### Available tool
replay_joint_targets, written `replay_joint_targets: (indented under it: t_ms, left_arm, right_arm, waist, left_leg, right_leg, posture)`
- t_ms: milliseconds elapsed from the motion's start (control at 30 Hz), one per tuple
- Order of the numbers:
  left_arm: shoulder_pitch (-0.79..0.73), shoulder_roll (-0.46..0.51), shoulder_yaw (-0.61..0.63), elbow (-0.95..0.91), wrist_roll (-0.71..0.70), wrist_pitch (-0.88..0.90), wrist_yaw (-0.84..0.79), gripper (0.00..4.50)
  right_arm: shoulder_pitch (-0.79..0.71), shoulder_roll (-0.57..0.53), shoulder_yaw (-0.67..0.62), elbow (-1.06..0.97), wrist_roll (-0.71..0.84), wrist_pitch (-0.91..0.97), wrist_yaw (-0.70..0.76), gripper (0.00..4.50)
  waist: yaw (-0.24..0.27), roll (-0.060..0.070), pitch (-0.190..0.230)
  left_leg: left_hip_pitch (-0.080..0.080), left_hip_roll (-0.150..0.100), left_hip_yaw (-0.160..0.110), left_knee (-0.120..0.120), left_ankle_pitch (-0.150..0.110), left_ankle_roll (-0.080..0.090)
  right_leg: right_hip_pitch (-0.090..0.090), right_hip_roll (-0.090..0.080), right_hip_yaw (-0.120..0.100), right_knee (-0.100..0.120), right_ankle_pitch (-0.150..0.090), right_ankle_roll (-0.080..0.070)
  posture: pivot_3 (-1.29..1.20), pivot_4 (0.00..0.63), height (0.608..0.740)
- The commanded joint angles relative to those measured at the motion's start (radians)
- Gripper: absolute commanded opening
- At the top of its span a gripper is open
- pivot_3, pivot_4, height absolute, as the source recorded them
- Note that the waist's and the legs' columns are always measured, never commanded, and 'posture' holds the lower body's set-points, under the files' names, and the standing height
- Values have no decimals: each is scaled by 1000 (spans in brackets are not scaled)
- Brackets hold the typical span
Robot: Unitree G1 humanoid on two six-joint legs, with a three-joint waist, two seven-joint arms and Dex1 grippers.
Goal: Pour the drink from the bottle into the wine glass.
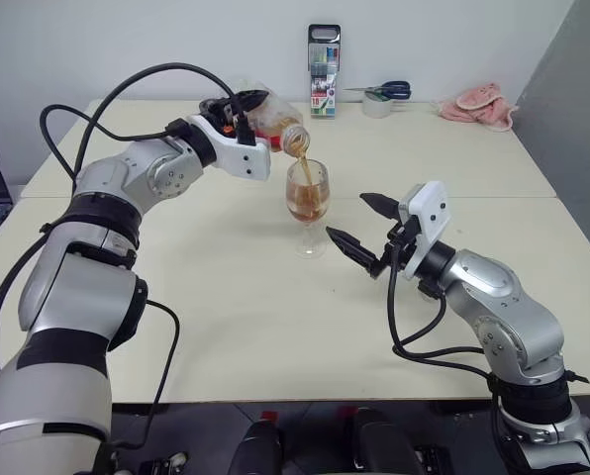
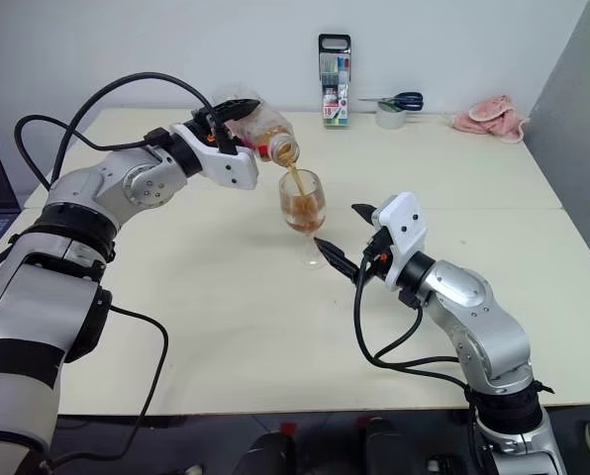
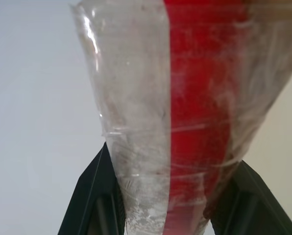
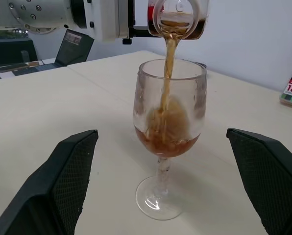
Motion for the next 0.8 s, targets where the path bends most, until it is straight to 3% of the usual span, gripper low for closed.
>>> replay_joint_targets:
  t_ms: [33, 800]
  left_arm:
    - [-46, 12, 7, -4, -4, 2, 30, 1684]
    - [-59, 19, -3, 13, 8, 10, 45, 1684]
  right_arm:
    - [-16, 4, 0, -51, 9, -2, -6, 4500]
    - [-8, 13, 0, -62, 17, 2, -4, 4500]
  waist:
    - [0, 0, 0]
    - [0, 0, 0]
  left_leg:
    - [0, 0, 0, 0, 0, 0]
    - [0, 0, 0, 0, 0, 0]
  right_leg:
    - [0, 0, 0, 0, 0, 0]
    - [0, 0, 0, 0, 0, 0]
  posture:
    - [0, 150, 740]
    - [0, 150, 740]
